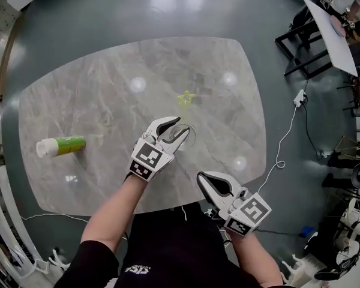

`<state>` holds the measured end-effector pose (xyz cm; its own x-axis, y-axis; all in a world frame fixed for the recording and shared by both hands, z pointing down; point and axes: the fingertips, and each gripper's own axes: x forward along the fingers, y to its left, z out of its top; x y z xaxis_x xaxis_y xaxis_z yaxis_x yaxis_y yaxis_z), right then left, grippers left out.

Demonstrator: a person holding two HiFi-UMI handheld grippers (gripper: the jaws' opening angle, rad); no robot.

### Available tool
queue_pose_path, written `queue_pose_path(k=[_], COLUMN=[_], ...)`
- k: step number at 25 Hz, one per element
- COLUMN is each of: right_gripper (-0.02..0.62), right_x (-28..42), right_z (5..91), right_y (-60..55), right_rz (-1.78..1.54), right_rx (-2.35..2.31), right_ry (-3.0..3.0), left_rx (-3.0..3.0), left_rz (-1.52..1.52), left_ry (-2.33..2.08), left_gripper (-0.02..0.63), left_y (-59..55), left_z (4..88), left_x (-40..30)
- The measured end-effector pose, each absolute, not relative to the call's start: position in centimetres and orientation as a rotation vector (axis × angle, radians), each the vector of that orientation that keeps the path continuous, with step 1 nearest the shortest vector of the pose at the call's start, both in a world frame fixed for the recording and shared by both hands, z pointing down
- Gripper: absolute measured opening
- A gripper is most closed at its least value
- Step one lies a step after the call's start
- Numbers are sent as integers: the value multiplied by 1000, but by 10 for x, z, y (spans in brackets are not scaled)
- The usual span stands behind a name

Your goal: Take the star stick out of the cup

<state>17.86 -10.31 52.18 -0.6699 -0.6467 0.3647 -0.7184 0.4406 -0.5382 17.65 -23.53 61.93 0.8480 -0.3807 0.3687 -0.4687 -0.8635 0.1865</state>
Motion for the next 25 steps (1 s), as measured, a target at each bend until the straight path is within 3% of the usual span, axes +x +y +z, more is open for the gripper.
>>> queue_pose_path(k=[5,10,13,25], right_gripper=[12,12,12,12], right_x=[187,184,180,164], right_z=[522,512,502,478], right_y=[-97,-99,-102,-110], right_rz=[1058,1051,1024,964], right_rx=[1250,1235,1219,1125], right_ry=[-2566,-2582,-2602,-2659], left_rx=[2759,2740,2738,2755], left_rz=[496,541,527,481], left_ry=[-656,-647,-657,-700], left_gripper=[70,61,12,9], left_y=[-238,-239,-239,-226], left_z=[624,625,616,557], left_x=[177,177,175,167])
